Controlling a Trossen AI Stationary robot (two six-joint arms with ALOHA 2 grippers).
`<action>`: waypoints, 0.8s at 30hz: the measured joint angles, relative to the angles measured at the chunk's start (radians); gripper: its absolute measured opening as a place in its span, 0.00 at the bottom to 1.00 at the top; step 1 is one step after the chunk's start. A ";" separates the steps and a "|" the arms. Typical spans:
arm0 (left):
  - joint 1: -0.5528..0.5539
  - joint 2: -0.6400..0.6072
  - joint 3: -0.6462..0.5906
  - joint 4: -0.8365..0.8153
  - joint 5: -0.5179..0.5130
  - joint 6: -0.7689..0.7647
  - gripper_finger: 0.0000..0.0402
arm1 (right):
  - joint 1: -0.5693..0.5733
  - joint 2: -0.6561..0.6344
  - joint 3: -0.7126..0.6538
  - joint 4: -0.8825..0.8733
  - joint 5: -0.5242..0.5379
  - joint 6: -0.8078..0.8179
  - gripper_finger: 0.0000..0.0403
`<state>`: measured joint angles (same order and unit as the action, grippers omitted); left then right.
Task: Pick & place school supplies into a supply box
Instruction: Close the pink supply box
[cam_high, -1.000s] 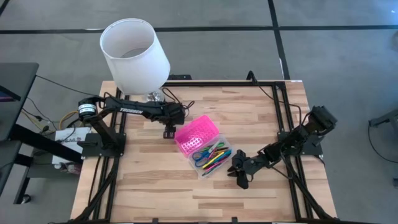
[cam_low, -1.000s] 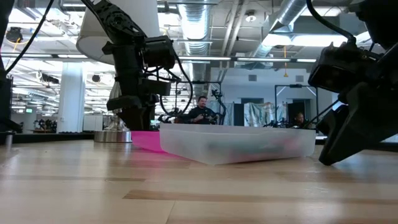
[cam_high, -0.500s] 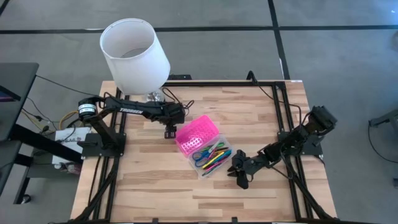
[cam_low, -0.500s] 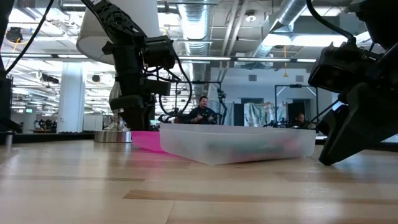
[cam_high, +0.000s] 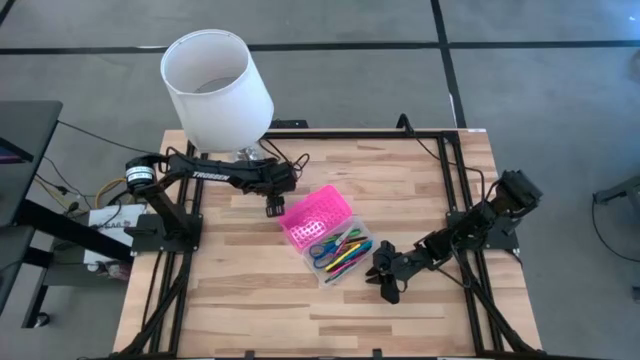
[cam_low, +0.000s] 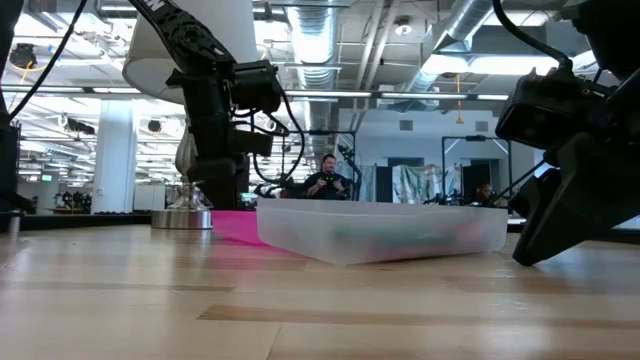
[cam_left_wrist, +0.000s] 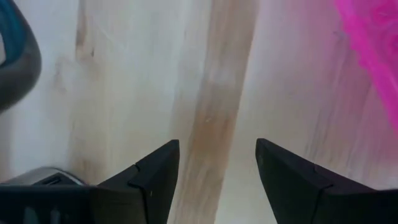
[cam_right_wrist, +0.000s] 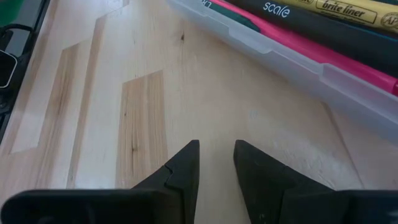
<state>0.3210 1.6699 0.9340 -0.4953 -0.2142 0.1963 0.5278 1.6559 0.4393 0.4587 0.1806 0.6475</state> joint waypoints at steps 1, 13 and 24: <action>0.000 0.000 0.000 0.000 0.006 0.007 0.52 | 0.000 0.000 0.000 0.000 0.000 0.000 0.25; 0.000 0.000 0.000 0.000 0.019 0.030 0.52 | 0.000 0.000 0.000 0.000 0.000 0.000 0.25; 0.000 0.000 0.000 0.001 0.020 0.029 0.52 | 0.000 0.000 -0.001 0.000 0.000 0.000 0.25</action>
<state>0.3210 1.6699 0.9339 -0.4946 -0.1944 0.2256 0.5278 1.6562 0.4385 0.4583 0.1811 0.6472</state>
